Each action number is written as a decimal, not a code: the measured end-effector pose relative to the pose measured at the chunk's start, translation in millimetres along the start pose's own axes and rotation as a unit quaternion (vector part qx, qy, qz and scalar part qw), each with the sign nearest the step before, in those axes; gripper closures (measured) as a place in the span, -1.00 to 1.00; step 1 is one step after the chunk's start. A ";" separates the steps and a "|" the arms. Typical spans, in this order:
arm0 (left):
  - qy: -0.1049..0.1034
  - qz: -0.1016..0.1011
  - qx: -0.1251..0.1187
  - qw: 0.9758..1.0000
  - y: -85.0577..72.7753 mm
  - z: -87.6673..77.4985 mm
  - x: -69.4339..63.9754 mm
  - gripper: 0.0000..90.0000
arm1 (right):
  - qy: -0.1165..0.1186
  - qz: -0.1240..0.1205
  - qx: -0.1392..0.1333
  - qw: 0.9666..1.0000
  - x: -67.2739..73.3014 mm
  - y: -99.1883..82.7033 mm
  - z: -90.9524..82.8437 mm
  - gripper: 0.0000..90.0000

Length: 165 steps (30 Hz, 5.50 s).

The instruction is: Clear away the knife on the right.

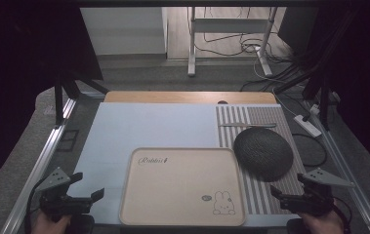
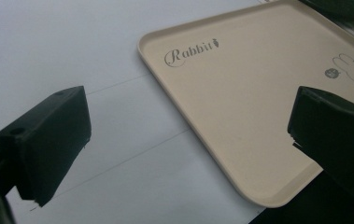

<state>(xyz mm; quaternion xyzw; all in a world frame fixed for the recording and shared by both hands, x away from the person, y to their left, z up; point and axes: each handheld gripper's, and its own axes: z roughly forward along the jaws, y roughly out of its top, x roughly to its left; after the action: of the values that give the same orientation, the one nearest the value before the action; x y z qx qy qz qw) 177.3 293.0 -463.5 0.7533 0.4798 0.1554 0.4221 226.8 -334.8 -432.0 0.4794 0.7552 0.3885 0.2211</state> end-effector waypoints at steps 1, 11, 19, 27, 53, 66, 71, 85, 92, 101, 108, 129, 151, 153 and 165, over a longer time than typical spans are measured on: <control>0.000 0.001 0.000 1.000 0.1 0.2 -0.2 -0.99 | 0.000 -0.001 -0.001 1.000 0.3 0.0 0.4 -1.00; 0.000 0.001 0.004 1.000 0.4 0.9 0.3 -0.98 | 0.007 -0.023 0.023 0.999 4.5 1.3 4.8 -1.00; -0.003 -0.006 -0.012 1.000 -0.8 -2.1 1.9 -0.99 | 0.013 -0.023 0.027 0.999 4.2 1.5 5.8 -1.00; 0.011 0.008 -0.023 1.000 -0.3 -2.6 -0.7 -1.00 | 0.009 -0.033 0.036 0.999 6.2 2.2 7.1 -1.00; 0.011 0.003 0.002 1.000 1.1 2.9 0.1 -0.98 | 0.013 -0.069 0.031 0.997 11.3 12.4 16.7 -1.00; 0.012 0.008 0.007 1.000 1.6 3.9 -0.8 -0.97 | 0.046 -0.090 0.039 0.994 7.4 21.5 33.2 -1.00; 0.012 0.008 0.007 1.000 1.6 4.0 -0.7 -0.97 | 0.053 -0.090 0.047 0.993 6.3 22.4 39.7 -1.00; 0.010 0.006 0.006 1.000 1.5 3.9 0.0 -0.97 | 0.059 -0.090 0.044 0.993 2.1 37.0 60.0 -1.00; 0.009 0.005 0.006 1.000 1.5 4.0 0.3 -0.97 | 0.067 -0.092 0.046 0.992 -1.0 43.8 70.6 -1.00; 0.008 0.004 0.005 1.000 1.5 3.8 0.7 -0.97 | 0.069 -0.098 0.050 0.992 -4.5 52.5 87.8 -1.00; 0.007 0.004 0.005 1.000 1.4 3.8 0.9 -0.97 | 0.084 -0.080 0.044 0.992 -9.9 60.1 99.8 -1.00; 0.005 0.003 0.003 1.000 1.2 3.4 1.4 -0.97 | 0.041 -0.065 0.063 0.995 -22.4 84.4 140.3 -1.00; 0.003 0.003 0.002 1.000 1.1 3.2 1.8 -0.97 | 0.003 -0.085 0.111 0.990 -37.3 106.6 200.3 -1.00; 0.003 0.003 0.002 1.000 1.1 3.2 1.8 -0.97 | 0.002 -0.085 0.116 0.990 -39.4 106.8 205.1 -0.97; 0.001 0.003 0.002 1.000 1.1 3.2 2.0 -0.97 | 0.025 -0.096 0.129 0.987 -49.7 124.1 215.9 0.19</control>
<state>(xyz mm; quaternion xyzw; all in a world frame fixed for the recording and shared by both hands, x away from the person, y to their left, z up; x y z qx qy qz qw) 180.9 292.8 -464.9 0.7554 0.4781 0.1571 0.4197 469.9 -268.9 -464.3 0.4194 0.8467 0.2770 0.1746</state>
